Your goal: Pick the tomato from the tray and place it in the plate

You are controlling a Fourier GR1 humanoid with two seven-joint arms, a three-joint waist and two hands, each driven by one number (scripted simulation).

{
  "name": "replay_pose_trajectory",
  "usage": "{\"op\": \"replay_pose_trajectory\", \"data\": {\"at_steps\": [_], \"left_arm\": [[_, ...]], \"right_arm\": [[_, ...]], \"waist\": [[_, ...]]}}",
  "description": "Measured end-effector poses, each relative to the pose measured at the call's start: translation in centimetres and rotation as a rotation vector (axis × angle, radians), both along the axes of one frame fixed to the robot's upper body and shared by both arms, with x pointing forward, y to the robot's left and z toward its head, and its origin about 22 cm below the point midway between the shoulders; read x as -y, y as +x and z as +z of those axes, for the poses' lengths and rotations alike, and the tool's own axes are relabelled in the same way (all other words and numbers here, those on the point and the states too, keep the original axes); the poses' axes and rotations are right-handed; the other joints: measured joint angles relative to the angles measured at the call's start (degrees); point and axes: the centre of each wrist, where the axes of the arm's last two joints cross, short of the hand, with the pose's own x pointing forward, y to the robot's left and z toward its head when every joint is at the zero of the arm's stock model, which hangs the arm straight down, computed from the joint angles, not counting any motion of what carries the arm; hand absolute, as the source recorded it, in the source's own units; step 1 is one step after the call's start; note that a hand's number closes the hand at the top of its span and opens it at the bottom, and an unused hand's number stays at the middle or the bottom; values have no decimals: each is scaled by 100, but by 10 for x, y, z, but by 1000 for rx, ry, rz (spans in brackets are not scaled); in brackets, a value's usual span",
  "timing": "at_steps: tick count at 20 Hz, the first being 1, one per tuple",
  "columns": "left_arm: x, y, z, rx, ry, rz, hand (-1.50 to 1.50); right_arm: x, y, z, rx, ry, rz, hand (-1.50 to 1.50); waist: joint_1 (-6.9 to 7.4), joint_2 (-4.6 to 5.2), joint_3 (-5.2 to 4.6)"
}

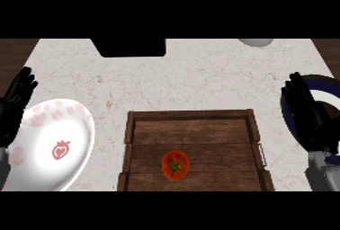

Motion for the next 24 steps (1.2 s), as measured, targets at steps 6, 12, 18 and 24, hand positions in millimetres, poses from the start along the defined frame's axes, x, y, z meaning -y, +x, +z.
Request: {"op": "replay_pose_trajectory", "data": {"at_steps": [6,12,18,24], "left_arm": [[49,15,16,97,2,-229,0],[92,20,17,105,-28,-426,0],[103,15,16,94,-39,-449,0],[102,9,17,91,-40,-424,0]], "right_arm": [[-47,13,-32,-353,135,270,-150],[-84,36,-6,-432,-427,606,-150],[-161,52,25,-400,-798,746,-150],[-233,56,55,-496,-926,796,-150]], "waist": [[286,73,-56],[544,55,-103],[403,-11,-97],[207,-38,-91]]}}
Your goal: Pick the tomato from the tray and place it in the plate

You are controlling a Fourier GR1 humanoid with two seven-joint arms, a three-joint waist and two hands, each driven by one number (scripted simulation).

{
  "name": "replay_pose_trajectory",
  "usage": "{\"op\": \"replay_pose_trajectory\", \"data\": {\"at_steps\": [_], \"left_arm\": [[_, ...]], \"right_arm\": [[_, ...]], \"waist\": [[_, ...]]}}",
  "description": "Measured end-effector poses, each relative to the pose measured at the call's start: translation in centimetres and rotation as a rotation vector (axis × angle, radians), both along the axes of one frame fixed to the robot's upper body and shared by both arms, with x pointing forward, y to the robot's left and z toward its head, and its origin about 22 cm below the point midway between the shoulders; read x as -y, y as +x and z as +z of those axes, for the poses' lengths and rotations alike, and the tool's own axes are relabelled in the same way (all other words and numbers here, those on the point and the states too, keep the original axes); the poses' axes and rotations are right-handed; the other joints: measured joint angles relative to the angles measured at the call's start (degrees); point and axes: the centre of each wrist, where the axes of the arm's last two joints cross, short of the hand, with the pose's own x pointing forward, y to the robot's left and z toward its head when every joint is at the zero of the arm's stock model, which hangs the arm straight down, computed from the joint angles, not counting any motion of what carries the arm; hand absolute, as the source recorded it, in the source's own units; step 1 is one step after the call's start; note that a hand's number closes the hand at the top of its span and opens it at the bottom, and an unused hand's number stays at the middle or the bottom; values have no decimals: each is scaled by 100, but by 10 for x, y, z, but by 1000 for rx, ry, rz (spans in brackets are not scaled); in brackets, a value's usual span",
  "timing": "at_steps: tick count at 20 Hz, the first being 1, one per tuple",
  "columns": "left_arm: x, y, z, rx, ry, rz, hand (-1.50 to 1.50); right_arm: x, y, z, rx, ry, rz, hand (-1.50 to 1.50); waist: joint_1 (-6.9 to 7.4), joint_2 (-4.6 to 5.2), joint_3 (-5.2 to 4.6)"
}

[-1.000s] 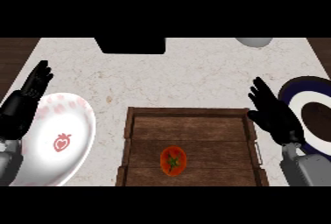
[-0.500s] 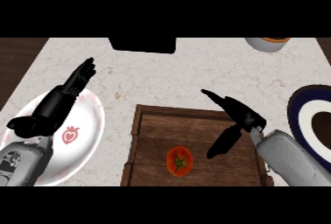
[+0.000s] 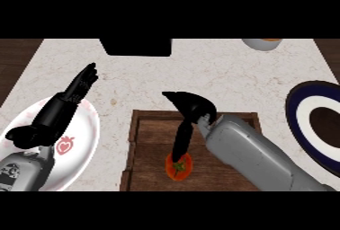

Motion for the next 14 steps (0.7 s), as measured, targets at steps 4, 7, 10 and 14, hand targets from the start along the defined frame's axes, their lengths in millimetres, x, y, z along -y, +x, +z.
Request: {"op": "replay_pose_trajectory", "data": {"at_steps": [4,7,10,14], "left_arm": [[0,-3,1,-2,-6,15,0],[-1,-5,-1,-4,-4,13,0],[-2,-5,2,-3,-5,17,0],[-1,-7,0,-4,-1,17,0]], "right_arm": [[-17,1,11,-120,-3,-3,-150],[-19,10,19,-203,7,10,-150],[-18,21,22,-251,-13,11,-150],[-16,34,30,-271,-56,-4,-150]], "waist": [[-74,-8,2],[-93,-6,1],[-85,-4,1],[-94,-6,1]]}}
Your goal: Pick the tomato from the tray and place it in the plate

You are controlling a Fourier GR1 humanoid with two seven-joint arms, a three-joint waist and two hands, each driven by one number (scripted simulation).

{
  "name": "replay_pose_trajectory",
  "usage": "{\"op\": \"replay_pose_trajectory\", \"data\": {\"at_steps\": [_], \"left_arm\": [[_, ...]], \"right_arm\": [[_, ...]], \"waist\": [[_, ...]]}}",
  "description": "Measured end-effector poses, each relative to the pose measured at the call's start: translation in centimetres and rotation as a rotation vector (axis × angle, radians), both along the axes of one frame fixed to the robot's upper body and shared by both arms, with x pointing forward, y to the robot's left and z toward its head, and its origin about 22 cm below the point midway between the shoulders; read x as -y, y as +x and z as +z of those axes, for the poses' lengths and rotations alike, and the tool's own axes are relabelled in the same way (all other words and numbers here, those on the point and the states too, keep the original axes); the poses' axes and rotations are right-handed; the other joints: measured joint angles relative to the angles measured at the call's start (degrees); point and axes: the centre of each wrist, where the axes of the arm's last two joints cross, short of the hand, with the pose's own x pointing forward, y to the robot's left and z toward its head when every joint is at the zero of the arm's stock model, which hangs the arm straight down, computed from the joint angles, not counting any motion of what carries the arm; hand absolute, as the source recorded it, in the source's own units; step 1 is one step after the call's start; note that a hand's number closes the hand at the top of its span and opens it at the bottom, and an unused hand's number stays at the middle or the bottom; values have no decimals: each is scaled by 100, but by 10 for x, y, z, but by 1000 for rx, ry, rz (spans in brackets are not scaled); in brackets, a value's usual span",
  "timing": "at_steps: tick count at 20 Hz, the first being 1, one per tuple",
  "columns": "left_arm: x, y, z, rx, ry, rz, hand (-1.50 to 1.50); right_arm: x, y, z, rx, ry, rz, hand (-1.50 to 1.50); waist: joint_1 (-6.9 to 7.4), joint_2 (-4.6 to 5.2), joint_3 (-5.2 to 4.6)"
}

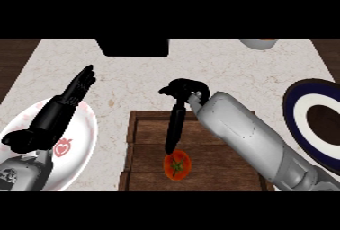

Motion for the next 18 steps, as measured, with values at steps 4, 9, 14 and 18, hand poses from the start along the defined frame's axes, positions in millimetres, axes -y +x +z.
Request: {"op": "replay_pose_trajectory", "data": {"at_steps": [4,9,14,18], "left_arm": [[1,-5,1,4,-6,-2,0],[-2,-4,-1,1,-4,1,0],[1,-7,-1,1,-7,3,0],[-1,-7,3,2,1,2,0]], "right_arm": [[11,15,5,-19,-24,-29,-150],[21,23,-1,-54,-25,-33,-150],[18,24,-12,-96,-27,-6,-150],[12,19,-25,-125,-44,30,-150]], "waist": [[10,-2,1],[-23,3,2],[-24,2,4],[-27,1,4]]}}
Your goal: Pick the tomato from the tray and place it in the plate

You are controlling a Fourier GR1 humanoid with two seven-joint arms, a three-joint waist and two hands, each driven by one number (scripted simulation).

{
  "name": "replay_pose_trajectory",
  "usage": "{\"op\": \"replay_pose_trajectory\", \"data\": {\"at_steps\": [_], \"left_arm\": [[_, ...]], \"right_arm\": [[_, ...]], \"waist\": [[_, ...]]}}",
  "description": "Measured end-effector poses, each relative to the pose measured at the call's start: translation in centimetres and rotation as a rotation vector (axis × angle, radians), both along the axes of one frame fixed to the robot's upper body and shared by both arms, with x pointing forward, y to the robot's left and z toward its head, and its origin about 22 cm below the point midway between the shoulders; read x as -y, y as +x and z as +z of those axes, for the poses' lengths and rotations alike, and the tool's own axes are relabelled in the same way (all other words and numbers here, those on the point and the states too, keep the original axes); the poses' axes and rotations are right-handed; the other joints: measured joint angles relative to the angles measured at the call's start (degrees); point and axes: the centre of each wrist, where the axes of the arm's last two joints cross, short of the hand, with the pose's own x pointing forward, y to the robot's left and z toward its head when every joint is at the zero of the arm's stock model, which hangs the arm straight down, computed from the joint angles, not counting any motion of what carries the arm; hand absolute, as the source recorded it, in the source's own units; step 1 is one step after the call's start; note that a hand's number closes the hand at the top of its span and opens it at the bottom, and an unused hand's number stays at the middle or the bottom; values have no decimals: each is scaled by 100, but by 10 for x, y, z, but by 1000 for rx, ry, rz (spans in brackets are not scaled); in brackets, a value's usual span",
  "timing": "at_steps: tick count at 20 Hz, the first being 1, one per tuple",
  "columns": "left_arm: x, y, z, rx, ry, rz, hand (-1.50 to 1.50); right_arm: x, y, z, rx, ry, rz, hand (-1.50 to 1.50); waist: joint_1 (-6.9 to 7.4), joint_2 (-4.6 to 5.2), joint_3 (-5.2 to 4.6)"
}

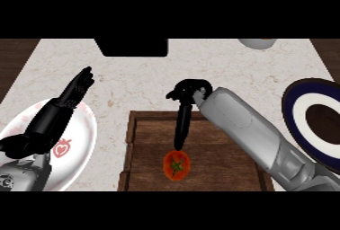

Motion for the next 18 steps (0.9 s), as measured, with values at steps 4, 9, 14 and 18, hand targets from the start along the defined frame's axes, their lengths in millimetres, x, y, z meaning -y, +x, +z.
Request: {"op": "replay_pose_trajectory", "data": {"at_steps": [4,9,14,18], "left_arm": [[-3,1,-2,-1,-2,0,0],[-6,4,-1,-2,-4,0,0],[-6,4,0,-2,-2,3,0],[-6,1,-4,-4,-6,3,0]], "right_arm": [[-7,-8,-16,-38,-17,34,-150],[-8,-15,-28,-65,-29,69,-150],[-12,-28,-42,-72,-45,111,-150],[-13,-37,-47,-90,-41,136,-150]], "waist": [[-19,-1,-1],[-32,-38,-6],[-36,-125,-20],[-42,-148,-24]]}}
